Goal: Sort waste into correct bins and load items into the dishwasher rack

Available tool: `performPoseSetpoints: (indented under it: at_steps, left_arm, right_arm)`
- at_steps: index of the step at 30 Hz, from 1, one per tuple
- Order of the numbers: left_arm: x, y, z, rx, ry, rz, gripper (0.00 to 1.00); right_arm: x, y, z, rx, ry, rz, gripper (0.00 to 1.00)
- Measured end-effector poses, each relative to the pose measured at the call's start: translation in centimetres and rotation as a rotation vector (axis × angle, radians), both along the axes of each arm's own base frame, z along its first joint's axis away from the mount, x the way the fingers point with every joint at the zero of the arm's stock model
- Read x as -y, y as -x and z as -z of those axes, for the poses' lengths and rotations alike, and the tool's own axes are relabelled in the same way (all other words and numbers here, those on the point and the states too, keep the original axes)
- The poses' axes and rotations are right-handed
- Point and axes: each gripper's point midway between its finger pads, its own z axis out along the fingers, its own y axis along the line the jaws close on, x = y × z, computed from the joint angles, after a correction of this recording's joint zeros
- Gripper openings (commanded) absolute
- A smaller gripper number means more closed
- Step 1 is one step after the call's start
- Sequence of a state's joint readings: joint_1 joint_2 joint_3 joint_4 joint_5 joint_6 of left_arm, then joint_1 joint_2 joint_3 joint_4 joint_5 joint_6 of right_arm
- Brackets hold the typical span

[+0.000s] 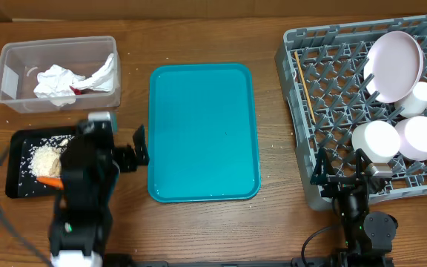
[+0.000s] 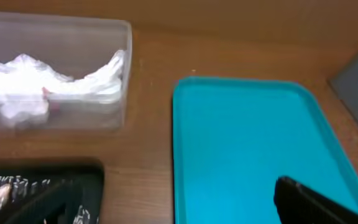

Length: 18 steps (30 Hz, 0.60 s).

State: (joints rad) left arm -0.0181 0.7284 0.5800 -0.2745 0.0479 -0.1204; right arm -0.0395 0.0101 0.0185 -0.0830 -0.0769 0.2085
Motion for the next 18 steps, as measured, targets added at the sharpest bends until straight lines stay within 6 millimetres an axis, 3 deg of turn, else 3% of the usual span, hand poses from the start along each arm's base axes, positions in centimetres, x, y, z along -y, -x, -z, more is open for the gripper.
performPoseSetpoints:
  at_steps: [6,9,18]
  left_arm:
    - [-0.5,2.9,1.8,0.251,-0.003,-0.023,1.00]
    - [-0.7,3.6,1.9,0.346,-0.003,-0.036,1.00]
    - [-1.5,4.9,2.5,0.458,-0.008,-0.076,1.00]
  right_arm:
    - [0.0,0.0,0.0,-0.001,0.000,-0.001,1.00]
    - [0.0,0.0,0.0,-0.001,0.000,0.000,1.00]
    - [0.0,0.0,0.0,-0.001,0.000,0.000,1.00]
